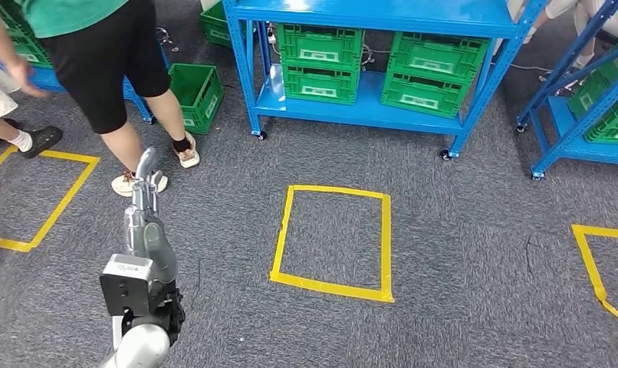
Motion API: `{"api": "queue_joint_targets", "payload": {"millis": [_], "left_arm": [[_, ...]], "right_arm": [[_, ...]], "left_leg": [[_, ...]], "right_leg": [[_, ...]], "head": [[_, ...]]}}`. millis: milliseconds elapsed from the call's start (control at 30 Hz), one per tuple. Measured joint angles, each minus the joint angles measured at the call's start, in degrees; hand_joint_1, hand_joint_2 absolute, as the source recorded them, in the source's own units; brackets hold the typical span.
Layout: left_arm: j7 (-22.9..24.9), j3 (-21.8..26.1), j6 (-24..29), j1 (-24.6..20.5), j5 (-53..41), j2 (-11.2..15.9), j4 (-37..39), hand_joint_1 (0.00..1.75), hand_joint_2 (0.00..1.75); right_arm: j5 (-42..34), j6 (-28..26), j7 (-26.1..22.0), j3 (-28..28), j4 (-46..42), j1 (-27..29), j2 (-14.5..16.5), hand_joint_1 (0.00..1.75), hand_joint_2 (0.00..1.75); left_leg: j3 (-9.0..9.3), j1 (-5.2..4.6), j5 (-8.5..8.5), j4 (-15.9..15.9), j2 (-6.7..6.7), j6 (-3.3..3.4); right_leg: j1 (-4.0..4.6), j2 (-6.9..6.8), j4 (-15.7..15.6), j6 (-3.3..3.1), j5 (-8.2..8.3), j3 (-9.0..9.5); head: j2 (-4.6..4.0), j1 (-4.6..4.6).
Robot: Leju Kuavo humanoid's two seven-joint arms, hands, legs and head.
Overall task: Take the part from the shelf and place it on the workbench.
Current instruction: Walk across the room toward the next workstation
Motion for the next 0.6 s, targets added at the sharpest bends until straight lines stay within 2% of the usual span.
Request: {"api": "queue_joint_targets", "payload": {"millis": [33, 67, 100, 133, 200, 233, 267, 300, 367, 433, 600], "left_arm": [[0.0, 0.0, 0.0, 0.0, 0.0, 0.0, 0.1, 0.0, 0.0], [0.0, 0.0, 0.0, 0.1, 0.0, 0.0, 0.1, 0.0, 0.0], [0.1, 0.0, 0.0, 0.1, 0.0, 0.0, 0.2, 0.0, 0.0], [0.1, 0.0, 0.0, 0.1, 0.1, 0.0, 0.3, 0.0, 0.0], [0.1, 0.0, 0.0, 0.1, 0.6, 0.1, 0.3, 0.0, 0.0], [0.1, 0.0, 0.0, 0.1, 0.9, 0.1, 0.3, 0.0, 0.0], [0.0, 0.0, 0.0, 0.0, 1.1, 0.2, 0.4, 0.0, 0.0], [-0.1, 0.0, 0.0, 0.1, 1.3, 0.2, 0.4, 0.0, 0.0], [-0.3, -0.1, 0.0, 0.0, 1.5, 0.2, 0.4, 0.0, 0.0], [-0.6, -0.1, 0.0, 0.0, 1.6, 0.2, 0.4, 0.0, 0.0], [-0.9, -0.1, 0.0, 0.0, 1.7, 0.3, 0.4, 0.0, 0.0]], "right_arm": [[0.0, 0.0, 0.0, 0.0, 0.0, -0.1, 0.0, 0.0, 0.0], [0.0, 0.0, 0.0, 0.0, 0.0, -0.1, 0.0, 0.0, 0.0], [0.0, 0.0, 0.0, 0.0, 0.0, 0.0, 0.0, 0.0, 0.0], [0.0, 0.0, 0.0, 0.0, 0.0, 0.0, 0.0, 0.0, 0.0], [0.0, 0.0, 0.0, 0.0, 0.0, 0.1, 0.1, 0.0, 0.0], [0.0, 0.0, 0.0, 0.0, 0.0, 0.0, 0.1, 0.0, 0.0], [0.0, 0.0, 0.0, 0.0, 0.0, 0.0, 0.0, 0.0, 0.0], [0.0, 0.0, 0.0, 0.0, 0.0, -0.1, 0.0, 0.0, 0.0], [0.0, 0.0, 0.0, 0.0, 0.0, -0.1, 0.0, 0.0, 0.0], [0.0, 0.0, 0.0, 0.1, 0.0, -0.1, 0.0, 0.0, 0.0], [-0.1, 0.0, 0.0, 0.6, 0.0, -0.2, 0.0, 0.0, 0.0]], "left_leg": [[-2.89, 0.14, -1.2, 4.2, -0.01, -0.18], [-5.59, 0.28, -1.66, 7.6, -0.02, -0.35], [-7.44, 0.41, -0.91, 9.1, 0.0, -0.51], [-8.3, 0.56, 1.17, 8.5, 0.03, -0.66], [-7.49, 0.84, 6.98, 2.9, 0.14, -1.0], [-6.79, 0.84, 9.04, 0.2, 0.21, -1.08], [-6.2, 0.83, 9.75, -1.7, 0.26, -0.89], [-5.96, 0.79, 9.56, -2.4, 0.26, -0.61], [-5.73, 0.81, 9.04, -3.1, 0.15, 0.04], [-5.72, 0.79, 9.01, -3.2, 0.03, 0.2], [-5.44, 0.54, 8.53, -3.2, -0.02, 0.96]], "right_leg": [[-0.01, -0.02, -0.1, -0.12, -0.23, 0.32], [-0.02, -0.01, -0.1, -0.16, -0.52, 0.65], [-0.04, 0.03, -0.1, -0.09, -0.86, 1.06], [-0.11, 0.1, 0.0, 0.06, -1.26, 1.63], [-0.35, 0.31, 0.1, 0.6, -2.27, 2.86], [-0.36, 0.46, 0.3, 1.0, -2.76, 3.24], [-0.33, 0.59, 0.6, 1.38, -3.12, 3.3], [-0.24, 0.7, 0.8, 1.51, -3.4, 3.2], [-0.09, 0.8, 0.9, 1.12, -3.5, 2.98], [-0.06, 0.8, 0.8, 0.59, -3.29, 3.06], [-0.11, 0.74, 0.7, 0.24, -2.91, 3.31]], "head": [[0.0, -0.09], [0.0, -0.11], [0.0, -0.13], [0.0, -0.14], [0.0, -0.14], [0.0, -0.17], [0.0, -0.26], [0.01, -0.33], [0.02, -0.43], [0.02, -0.4], [0.01, -0.39]]}}
